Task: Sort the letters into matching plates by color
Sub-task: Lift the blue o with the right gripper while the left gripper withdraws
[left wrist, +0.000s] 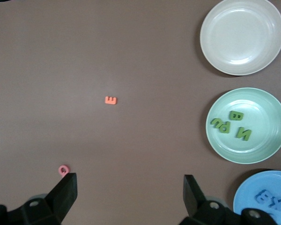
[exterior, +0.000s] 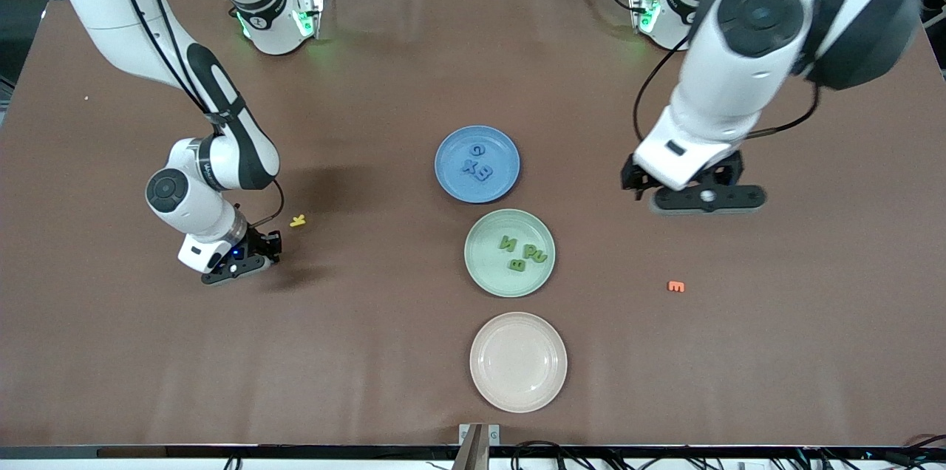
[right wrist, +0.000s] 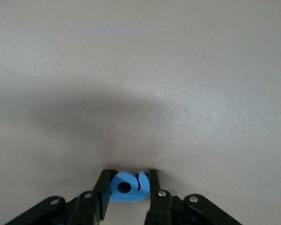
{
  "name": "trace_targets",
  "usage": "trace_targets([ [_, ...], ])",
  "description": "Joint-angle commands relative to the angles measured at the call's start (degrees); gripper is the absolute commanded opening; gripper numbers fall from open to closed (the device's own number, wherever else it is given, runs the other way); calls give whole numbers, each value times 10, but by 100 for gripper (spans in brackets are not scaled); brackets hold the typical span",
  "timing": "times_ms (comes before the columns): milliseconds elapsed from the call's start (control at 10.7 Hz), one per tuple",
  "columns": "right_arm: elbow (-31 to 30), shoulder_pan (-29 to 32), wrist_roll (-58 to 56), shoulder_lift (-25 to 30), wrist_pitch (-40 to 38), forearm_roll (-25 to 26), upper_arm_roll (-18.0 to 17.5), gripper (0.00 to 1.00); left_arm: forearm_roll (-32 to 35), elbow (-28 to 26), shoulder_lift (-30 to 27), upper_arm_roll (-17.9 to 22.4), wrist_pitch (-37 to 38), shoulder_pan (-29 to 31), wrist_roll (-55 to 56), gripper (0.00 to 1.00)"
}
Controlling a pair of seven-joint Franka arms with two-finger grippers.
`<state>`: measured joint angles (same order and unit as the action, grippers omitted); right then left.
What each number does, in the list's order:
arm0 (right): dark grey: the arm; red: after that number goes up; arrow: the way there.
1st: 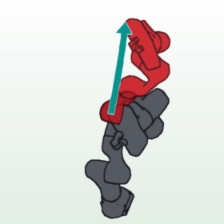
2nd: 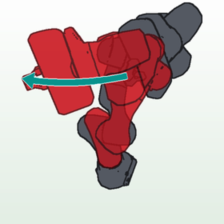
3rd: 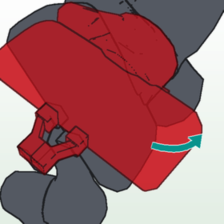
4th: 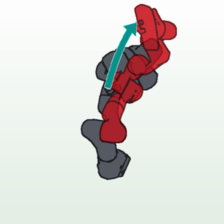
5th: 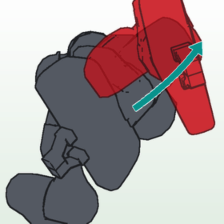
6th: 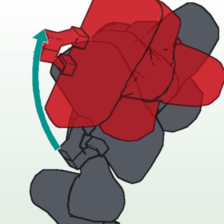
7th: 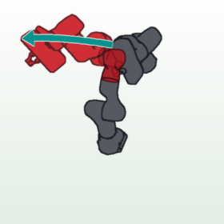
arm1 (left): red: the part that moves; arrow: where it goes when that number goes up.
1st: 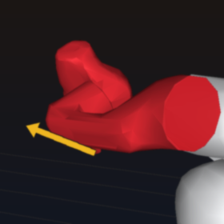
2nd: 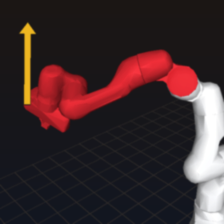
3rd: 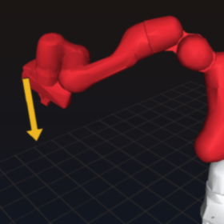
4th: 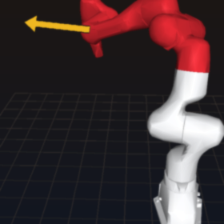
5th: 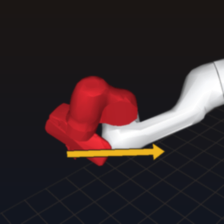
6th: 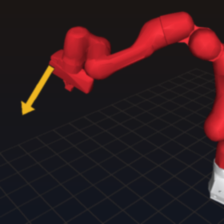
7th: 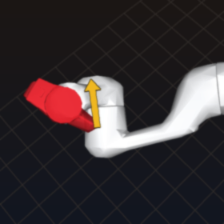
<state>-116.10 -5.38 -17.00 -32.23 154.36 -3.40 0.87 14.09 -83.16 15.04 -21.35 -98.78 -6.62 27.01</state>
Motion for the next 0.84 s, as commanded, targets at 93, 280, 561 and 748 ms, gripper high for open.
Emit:
trace_targets([
  [93,31,-15,34,53,-141,2,-2,28,-42,-19,-71,-1,57,102,-129,100],
  [280,46,-47,83,63,-180,1,-2,28,-67,-26,-98,11,65,123,-160,100],
  [561,50,-129,195,68,-181,-4,-3,29,-87,-25,-116,45,76,130,-223,100],
  [748,64,-190,250,67,-181,-5,-8,29,-129,-25,-120,92,80,116,-235,100],
])
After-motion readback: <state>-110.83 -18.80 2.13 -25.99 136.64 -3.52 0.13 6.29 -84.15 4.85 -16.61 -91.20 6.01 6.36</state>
